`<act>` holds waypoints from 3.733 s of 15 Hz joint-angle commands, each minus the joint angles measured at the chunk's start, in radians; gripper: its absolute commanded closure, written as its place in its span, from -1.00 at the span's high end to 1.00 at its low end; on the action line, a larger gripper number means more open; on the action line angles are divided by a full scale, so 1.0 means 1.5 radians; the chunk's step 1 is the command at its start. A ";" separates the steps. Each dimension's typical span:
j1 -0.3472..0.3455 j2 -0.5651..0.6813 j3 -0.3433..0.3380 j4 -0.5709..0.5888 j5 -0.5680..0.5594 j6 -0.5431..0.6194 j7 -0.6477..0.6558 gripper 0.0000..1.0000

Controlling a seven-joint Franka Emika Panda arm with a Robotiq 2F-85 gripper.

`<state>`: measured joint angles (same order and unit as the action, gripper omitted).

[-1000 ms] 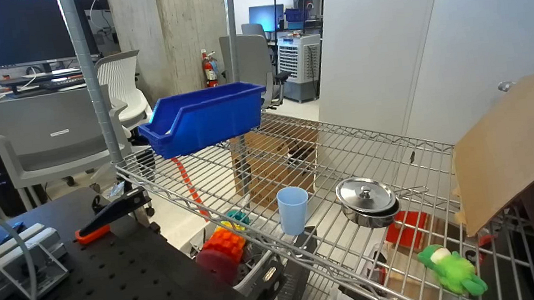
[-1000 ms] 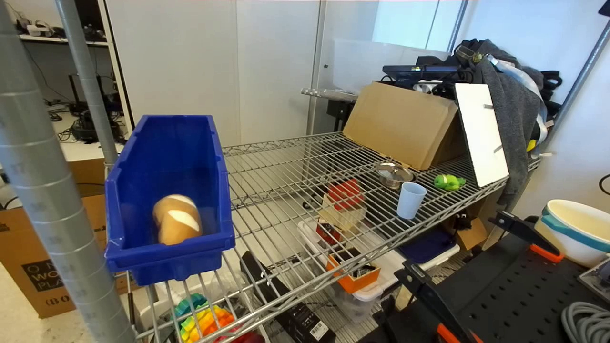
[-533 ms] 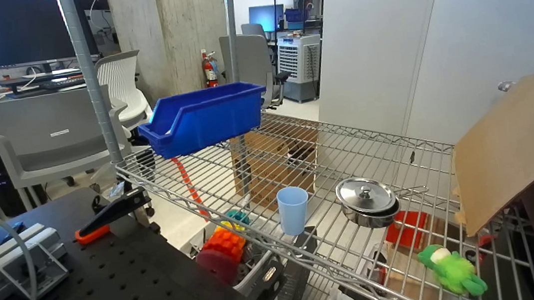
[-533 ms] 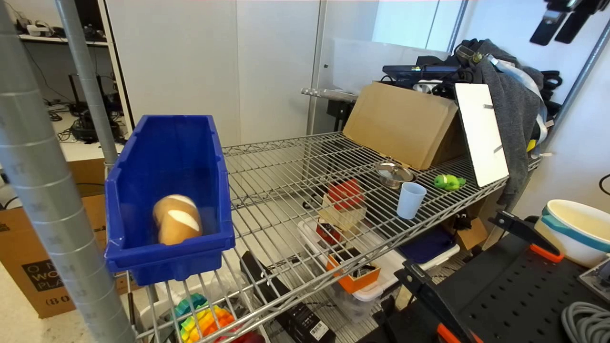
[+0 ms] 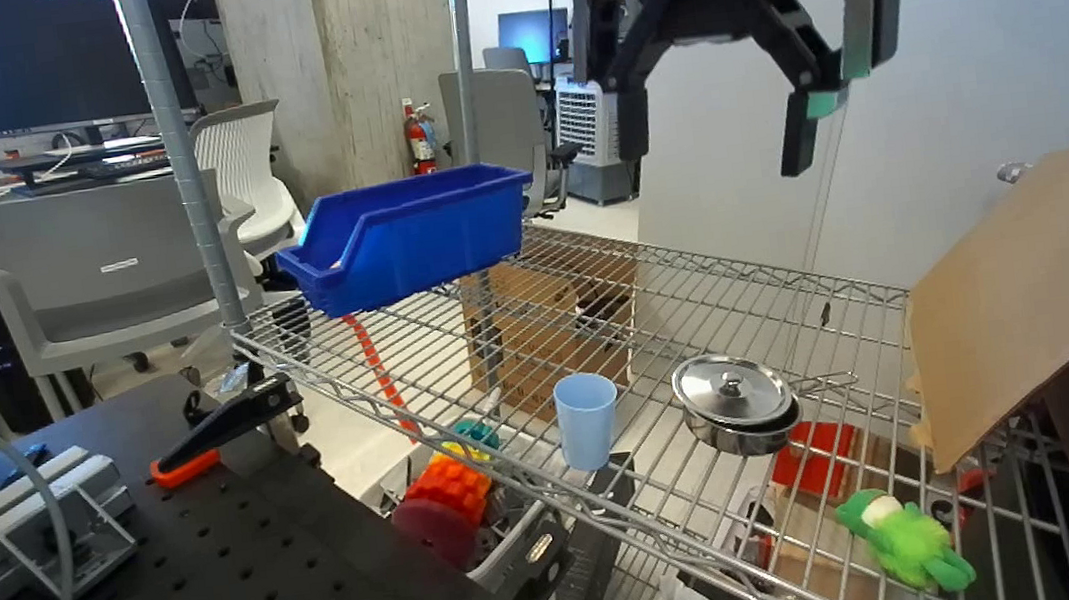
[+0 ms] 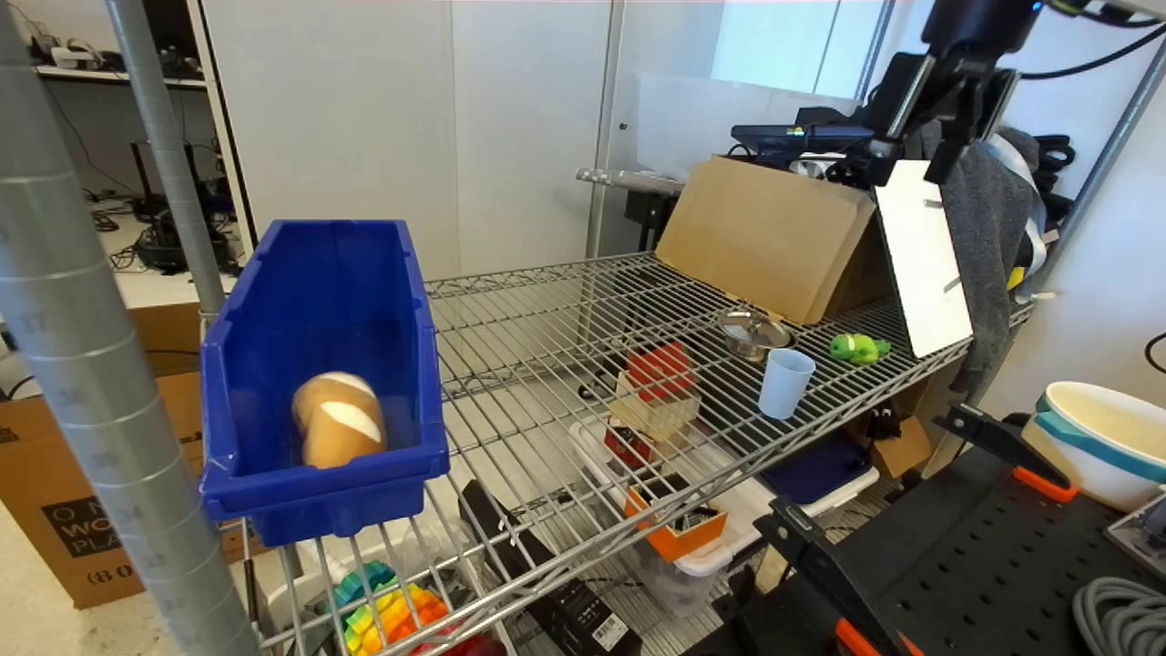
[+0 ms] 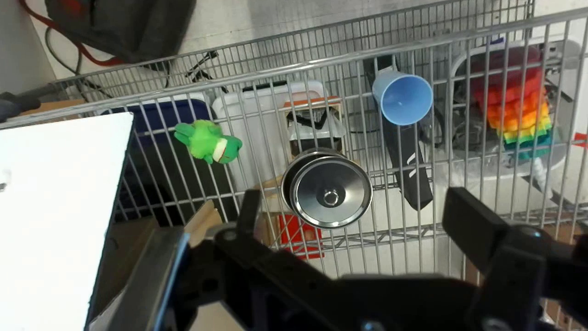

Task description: Remove the lid from the pot

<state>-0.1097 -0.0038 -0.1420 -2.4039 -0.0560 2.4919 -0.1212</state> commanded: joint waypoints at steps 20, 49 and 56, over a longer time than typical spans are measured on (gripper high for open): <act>0.010 0.460 0.019 0.344 0.052 0.050 0.141 1.00; 0.061 0.281 0.063 0.155 0.064 0.151 0.157 -0.90; 0.151 0.260 0.131 0.063 0.056 0.167 0.188 -0.90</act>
<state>0.0759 0.3766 0.0330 -2.2645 0.0297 2.7075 0.1453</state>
